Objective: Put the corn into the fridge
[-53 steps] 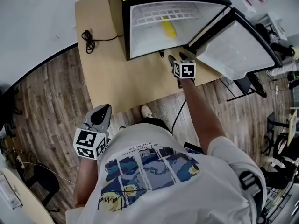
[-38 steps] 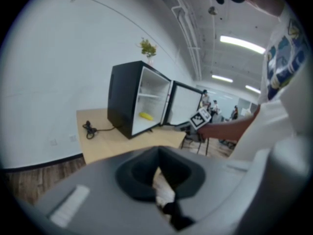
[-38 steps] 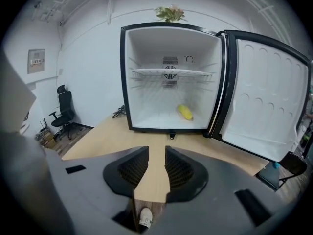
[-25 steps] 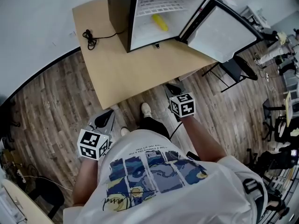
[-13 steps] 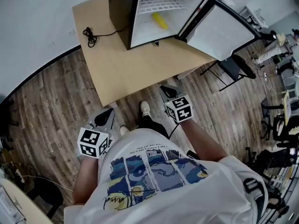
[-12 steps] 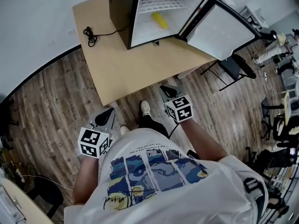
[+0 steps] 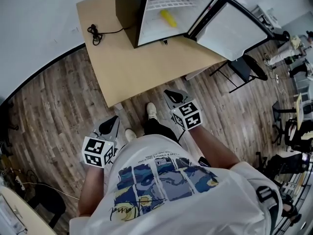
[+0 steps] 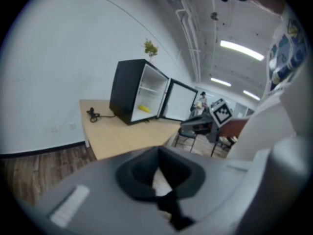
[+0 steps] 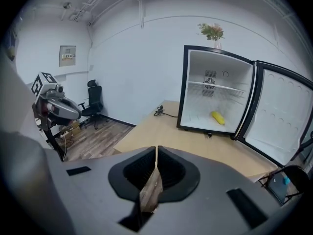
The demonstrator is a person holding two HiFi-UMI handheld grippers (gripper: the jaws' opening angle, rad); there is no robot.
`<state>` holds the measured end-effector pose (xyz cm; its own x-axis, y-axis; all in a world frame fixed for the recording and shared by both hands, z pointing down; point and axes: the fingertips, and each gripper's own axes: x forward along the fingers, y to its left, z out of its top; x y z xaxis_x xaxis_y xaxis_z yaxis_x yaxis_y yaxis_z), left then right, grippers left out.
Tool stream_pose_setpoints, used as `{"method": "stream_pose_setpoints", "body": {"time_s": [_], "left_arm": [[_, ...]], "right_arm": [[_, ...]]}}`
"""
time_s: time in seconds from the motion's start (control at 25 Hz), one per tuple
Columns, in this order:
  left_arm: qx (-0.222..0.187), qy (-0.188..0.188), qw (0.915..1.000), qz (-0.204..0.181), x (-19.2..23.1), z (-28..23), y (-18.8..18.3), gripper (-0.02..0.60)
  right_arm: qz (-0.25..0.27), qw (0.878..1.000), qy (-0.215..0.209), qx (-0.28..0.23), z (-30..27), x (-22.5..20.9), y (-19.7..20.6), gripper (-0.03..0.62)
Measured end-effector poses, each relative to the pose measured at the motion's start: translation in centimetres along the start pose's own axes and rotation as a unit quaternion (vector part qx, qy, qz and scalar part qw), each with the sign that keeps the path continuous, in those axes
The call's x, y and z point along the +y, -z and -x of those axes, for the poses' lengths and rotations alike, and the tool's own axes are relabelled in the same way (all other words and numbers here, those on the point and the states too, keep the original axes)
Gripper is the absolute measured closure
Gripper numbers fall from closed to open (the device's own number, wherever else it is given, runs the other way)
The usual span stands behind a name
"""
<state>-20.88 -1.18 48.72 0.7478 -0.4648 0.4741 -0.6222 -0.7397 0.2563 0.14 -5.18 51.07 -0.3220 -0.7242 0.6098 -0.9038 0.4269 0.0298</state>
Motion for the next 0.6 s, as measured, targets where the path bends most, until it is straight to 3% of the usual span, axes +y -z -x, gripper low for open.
{"method": "stream_pose_setpoints", "body": {"time_s": [0.28, 0.6], "left_arm": [[0.003, 0.012, 0.9999, 0.005, -0.9, -1.3, 0.6, 0.572], [0.013, -0.003, 0.9999, -0.004, -2.3, -3.2, -0.2, 0.572]], "right_arm": [[0.044, 0.999, -0.016, 0.014, 1.6, 1.2, 0.9, 0.577], [0.071, 0.996, -0.05, -0.02, 2.6, 1.2, -0.2, 0.582]]}}
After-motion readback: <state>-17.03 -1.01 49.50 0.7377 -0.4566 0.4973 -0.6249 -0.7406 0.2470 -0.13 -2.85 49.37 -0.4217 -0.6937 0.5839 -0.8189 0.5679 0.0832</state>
